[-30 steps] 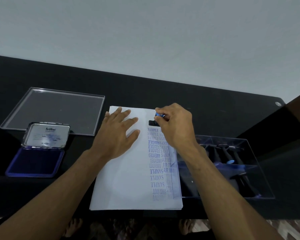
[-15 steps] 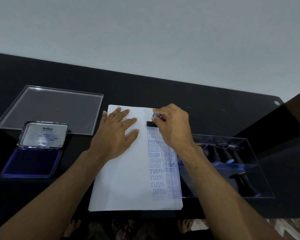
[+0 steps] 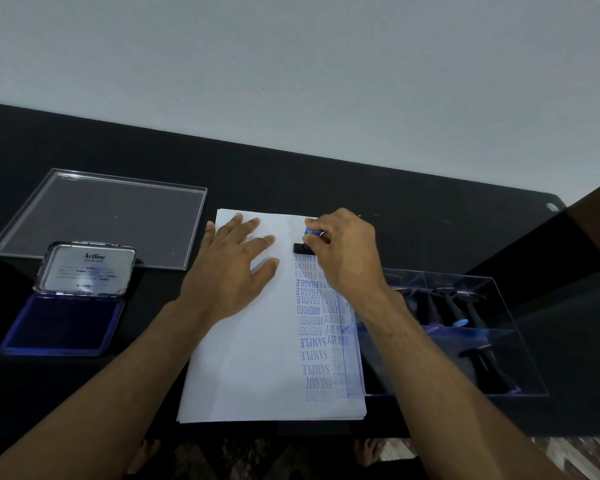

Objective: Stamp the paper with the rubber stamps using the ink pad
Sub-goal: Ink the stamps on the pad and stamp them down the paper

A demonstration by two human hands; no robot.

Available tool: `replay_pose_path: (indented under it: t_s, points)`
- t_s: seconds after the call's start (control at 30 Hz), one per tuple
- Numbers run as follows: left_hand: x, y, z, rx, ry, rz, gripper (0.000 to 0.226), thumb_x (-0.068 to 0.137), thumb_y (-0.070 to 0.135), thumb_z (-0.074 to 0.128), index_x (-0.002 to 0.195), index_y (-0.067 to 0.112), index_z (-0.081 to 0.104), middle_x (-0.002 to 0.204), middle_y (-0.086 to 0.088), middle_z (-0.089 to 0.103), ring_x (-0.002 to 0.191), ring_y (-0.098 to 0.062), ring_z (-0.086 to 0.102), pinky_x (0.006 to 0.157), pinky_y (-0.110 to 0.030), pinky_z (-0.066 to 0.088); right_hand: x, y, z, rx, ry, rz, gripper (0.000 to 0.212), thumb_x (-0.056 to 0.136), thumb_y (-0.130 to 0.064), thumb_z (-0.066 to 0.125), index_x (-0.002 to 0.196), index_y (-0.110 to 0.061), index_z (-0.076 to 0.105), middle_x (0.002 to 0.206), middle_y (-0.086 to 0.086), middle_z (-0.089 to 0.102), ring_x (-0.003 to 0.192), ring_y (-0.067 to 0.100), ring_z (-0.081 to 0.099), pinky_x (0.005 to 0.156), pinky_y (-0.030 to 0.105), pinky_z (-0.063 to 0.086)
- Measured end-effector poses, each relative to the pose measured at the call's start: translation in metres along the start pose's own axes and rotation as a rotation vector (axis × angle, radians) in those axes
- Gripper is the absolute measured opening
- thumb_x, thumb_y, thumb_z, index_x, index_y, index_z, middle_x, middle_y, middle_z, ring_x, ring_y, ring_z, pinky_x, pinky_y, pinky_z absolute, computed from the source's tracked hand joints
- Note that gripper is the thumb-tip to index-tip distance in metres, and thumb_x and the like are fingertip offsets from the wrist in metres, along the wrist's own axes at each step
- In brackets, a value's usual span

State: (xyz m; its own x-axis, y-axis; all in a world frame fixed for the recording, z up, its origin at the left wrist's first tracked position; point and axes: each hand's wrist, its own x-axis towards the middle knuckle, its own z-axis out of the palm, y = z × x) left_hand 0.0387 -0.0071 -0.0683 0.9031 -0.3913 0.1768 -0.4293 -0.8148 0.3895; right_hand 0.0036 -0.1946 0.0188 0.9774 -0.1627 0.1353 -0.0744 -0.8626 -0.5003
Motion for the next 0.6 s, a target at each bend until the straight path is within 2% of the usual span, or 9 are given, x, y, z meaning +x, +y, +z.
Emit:
replay_pose_path:
  t_s: [0.47,0.6]
  points:
    - [0.0001,0.0017,-0.0016,0.001,-0.016,-0.012,0.071,0.091,0.070,0.025,0.144,0.033,0.053,0.161,0.002,0.035,0.153,-0.020,0.019,0.124,-0.056,0.007,0.0021,-0.0059,-0.0056,-0.046,-0.056,-0.003,0.028,0.093,-0.022,0.067,0.119,-0.013,0.070,0.117,0.003,0.066,0.096,0.015,0.064,0.083,0.014,0.041]
    - [-0.0003,0.0013,-0.0015,0.001,-0.007,-0.009,0.070,0.091,0.070,0.026,0.143,0.033,0.054,0.161,0.002,0.036,0.153,-0.020,0.019,0.124,-0.056,0.008,-0.0004,-0.0034,-0.0049,-0.054,-0.023,-0.034,0.023,0.094,-0.023,0.065,0.114,-0.014,0.073,0.115,0.002,0.067,0.086,0.005,0.056,0.076,0.004,0.035]
